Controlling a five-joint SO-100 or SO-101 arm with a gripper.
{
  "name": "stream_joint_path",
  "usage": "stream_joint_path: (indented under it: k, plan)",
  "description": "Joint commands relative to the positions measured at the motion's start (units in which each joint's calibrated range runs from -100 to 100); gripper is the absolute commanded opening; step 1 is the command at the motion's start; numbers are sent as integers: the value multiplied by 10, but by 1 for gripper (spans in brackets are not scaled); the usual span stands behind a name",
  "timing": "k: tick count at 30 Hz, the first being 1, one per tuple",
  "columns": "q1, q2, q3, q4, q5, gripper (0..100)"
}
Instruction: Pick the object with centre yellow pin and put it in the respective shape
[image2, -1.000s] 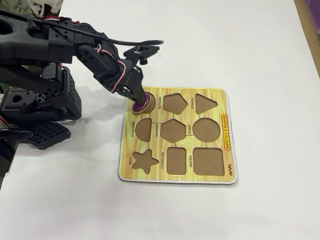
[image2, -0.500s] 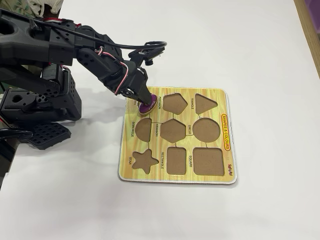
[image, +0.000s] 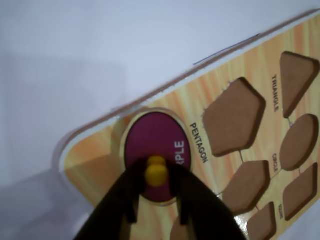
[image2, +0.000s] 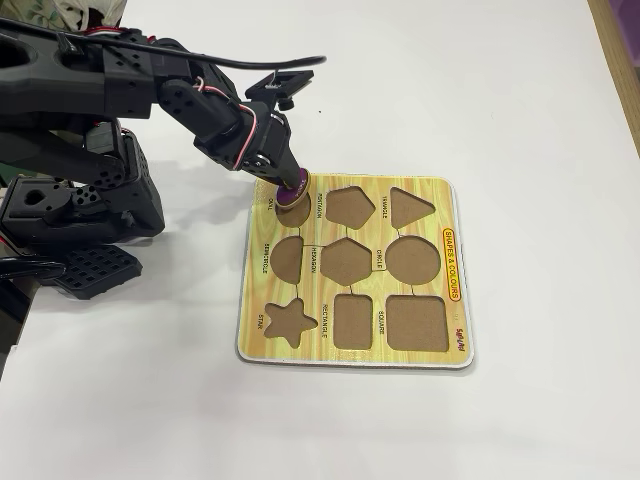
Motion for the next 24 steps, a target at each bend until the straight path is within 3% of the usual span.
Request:
stream_joint_path:
  k: [1, 24]
  plan:
    - [-13, -7, -36, -4, -2, 1]
    - [27, -12, 7, -2, -1, 1]
